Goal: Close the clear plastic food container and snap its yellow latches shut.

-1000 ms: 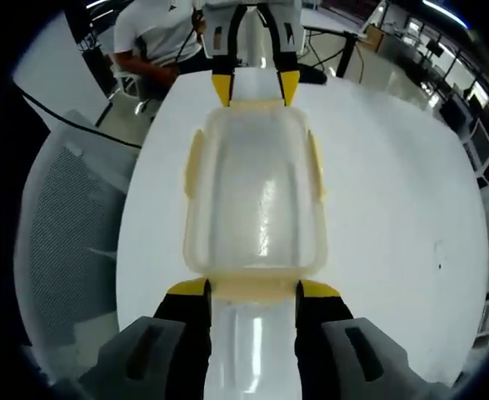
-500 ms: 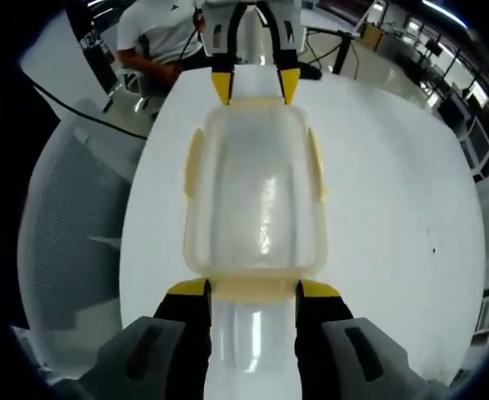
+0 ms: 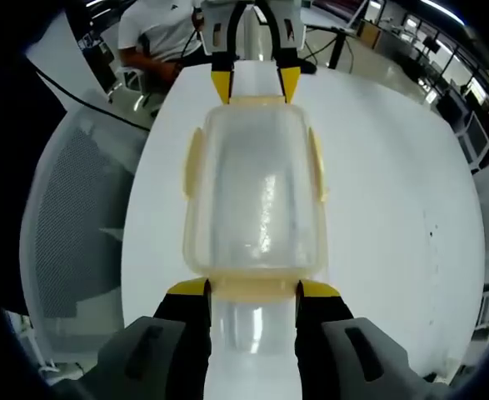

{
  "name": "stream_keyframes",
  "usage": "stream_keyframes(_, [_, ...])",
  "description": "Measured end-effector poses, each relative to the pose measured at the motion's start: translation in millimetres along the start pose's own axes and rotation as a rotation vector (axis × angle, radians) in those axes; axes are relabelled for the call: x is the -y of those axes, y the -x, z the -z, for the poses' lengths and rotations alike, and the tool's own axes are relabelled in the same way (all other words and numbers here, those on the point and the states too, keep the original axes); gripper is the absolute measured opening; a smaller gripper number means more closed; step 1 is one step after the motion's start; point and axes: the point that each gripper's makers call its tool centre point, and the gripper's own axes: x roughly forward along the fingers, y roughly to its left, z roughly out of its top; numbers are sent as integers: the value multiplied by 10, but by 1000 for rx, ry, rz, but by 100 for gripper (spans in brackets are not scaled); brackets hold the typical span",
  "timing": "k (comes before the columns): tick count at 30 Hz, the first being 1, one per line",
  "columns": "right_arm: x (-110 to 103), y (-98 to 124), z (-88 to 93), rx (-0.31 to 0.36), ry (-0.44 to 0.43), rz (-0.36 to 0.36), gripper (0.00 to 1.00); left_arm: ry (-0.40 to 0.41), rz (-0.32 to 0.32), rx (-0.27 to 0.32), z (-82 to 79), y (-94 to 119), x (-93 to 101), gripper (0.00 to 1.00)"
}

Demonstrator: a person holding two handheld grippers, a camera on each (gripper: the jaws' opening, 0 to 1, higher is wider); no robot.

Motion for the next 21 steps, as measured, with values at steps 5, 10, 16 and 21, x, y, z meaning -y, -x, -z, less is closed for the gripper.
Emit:
stream_keyframes(5, [-2,27,106,0,-11,1,35,-13,1,-3,-96,-32,-15,32])
stream_keyframes(10, [5,58,225,-6,-15,2,36,-17,4,-1,-217,-84,-32,32])
stream_keyframes(16, [22,97,342,-9,-19,4,36,-20,7,7,-336,-138,-52,32])
stream_keyframes(21, [43,126,452,-18,-23,3,36,-23,8,16,-435,-184,-65,32])
